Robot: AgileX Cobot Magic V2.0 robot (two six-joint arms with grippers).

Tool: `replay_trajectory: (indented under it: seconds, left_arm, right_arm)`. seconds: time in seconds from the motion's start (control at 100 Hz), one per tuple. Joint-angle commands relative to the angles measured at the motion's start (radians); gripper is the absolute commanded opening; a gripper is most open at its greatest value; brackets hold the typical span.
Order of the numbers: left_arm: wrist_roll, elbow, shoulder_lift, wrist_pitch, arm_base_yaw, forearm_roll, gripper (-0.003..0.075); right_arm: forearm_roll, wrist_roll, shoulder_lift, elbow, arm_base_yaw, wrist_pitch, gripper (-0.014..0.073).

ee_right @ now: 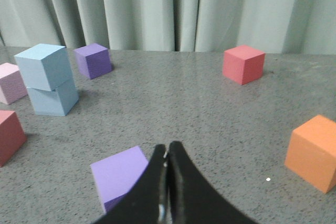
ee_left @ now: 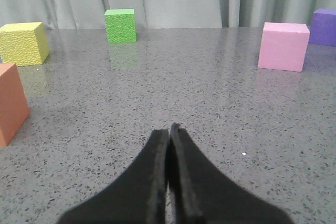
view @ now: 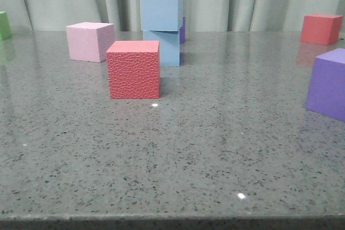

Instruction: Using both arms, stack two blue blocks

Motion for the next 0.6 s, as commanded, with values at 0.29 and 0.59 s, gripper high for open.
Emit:
replay_trajectory:
  seconds: [0.29, 0.59]
  left_arm:
    - [-0.007, 0.003, -0.033, -0.078, 0.002, -0.010, -0.0018]
    - [-0.007, 0.003, -0.033, -0.078, 0.002, -0.010, -0.0019]
  right_arm:
    - [-0.022, -0.015, 0.012, 0.086, -0.132, -0.255, -0.0113]
    - [0.283, -0.251, 0.012, 0.272, -0.421, -0.684, -0.0113]
